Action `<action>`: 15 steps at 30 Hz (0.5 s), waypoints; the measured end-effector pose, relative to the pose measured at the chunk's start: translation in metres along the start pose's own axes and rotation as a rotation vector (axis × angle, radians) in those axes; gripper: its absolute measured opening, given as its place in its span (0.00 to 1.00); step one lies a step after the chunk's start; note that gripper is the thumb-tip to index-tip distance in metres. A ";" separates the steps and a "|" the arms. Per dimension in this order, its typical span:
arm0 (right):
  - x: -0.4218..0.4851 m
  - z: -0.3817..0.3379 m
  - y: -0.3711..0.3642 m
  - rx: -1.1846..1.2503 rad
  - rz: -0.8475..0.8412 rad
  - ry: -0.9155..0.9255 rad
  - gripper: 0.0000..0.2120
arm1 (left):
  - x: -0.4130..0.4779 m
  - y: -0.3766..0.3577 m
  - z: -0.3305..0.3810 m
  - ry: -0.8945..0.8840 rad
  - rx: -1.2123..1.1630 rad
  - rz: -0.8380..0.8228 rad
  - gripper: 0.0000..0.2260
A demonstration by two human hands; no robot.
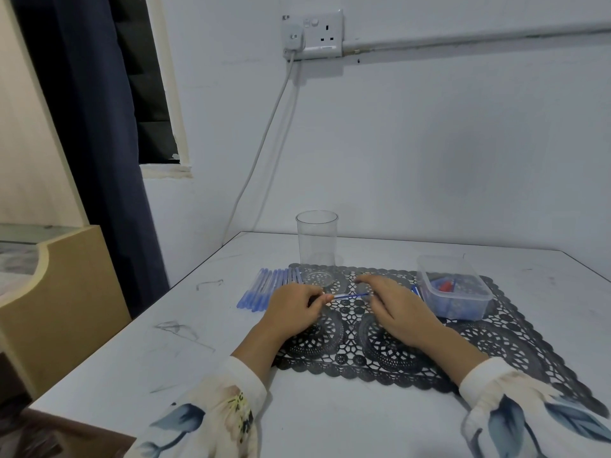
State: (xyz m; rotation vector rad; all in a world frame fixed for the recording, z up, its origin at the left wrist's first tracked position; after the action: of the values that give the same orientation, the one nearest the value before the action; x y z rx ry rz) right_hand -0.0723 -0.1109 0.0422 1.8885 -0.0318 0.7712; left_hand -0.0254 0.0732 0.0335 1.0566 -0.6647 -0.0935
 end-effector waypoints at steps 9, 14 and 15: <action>0.005 0.011 0.000 0.023 -0.049 -0.121 0.16 | 0.002 0.002 -0.009 0.071 0.028 0.023 0.17; 0.007 0.013 -0.004 0.001 -0.064 -0.118 0.11 | 0.002 0.001 -0.010 0.086 0.024 0.022 0.18; 0.008 0.015 -0.006 -0.008 -0.090 -0.119 0.11 | 0.002 0.001 -0.010 0.087 0.025 0.023 0.18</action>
State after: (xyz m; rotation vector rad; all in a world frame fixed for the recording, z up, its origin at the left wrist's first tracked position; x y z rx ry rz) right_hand -0.0566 -0.1181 0.0375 1.9134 -0.0241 0.5959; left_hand -0.0187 0.0807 0.0323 1.0711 -0.6005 -0.0191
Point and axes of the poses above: each hand's wrist, its own x-axis towards the middle knuckle, its own y-axis out of the back of the hand, z = x × y, the point moved 4 cm from there along x, towards the middle knuckle, and after that the axes turned 1 degree about z, right-handed, at the moved point
